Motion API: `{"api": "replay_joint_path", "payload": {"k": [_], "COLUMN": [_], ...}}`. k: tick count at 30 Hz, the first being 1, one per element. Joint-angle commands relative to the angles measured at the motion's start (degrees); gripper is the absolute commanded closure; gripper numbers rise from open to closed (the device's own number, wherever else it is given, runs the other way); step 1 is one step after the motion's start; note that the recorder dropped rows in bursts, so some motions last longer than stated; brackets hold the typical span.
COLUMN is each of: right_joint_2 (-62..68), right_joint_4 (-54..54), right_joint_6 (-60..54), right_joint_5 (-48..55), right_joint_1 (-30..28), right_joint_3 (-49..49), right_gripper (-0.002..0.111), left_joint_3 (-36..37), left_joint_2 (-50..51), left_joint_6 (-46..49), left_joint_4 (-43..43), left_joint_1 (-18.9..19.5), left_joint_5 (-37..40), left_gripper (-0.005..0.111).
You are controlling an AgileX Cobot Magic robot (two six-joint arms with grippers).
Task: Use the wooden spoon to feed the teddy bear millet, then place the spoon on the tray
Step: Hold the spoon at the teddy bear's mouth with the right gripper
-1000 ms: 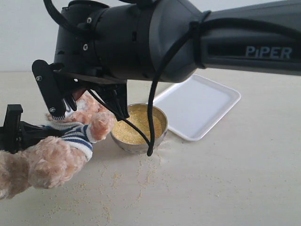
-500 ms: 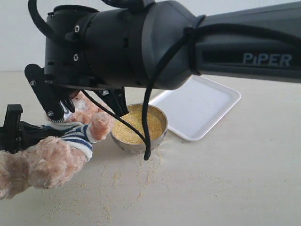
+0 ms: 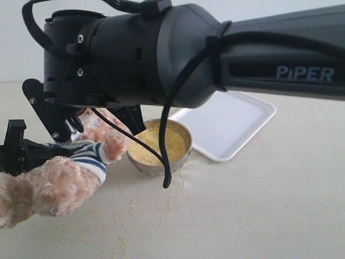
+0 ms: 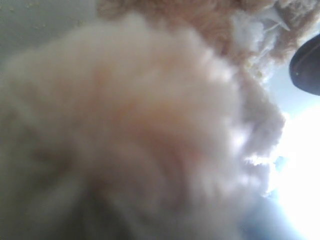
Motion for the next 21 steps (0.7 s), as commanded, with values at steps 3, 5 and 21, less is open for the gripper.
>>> {"api": "replay_joint_path", "payload": {"k": [3, 5, 21], "right_joint_2": [-0.03, -0.03, -1.11], "right_joint_4": [-0.42, -0.87, 4.62], "right_joint_6": [-1.07, -1.78, 7.89], "right_joint_5": [-0.06, 0.92, 1.57], "right_joint_1": [-0.06, -0.06, -2.47], "right_joint_3": [0.01, 0.01, 0.01], "right_gripper": [0.109, 0.109, 0.109], "left_joint_3": [0.04, 0.04, 0.04], "left_joint_2": [0.11, 0.11, 0.11], "left_joint_6": [-0.03, -0.03, -0.03], "left_joint_4": [-0.61, -0.61, -0.61], "left_joint_1": [0.05, 0.05, 0.05], "left_joint_5": [1.87, 1.87, 1.87], "left_gripper": [0.102, 0.102, 0.102]}}
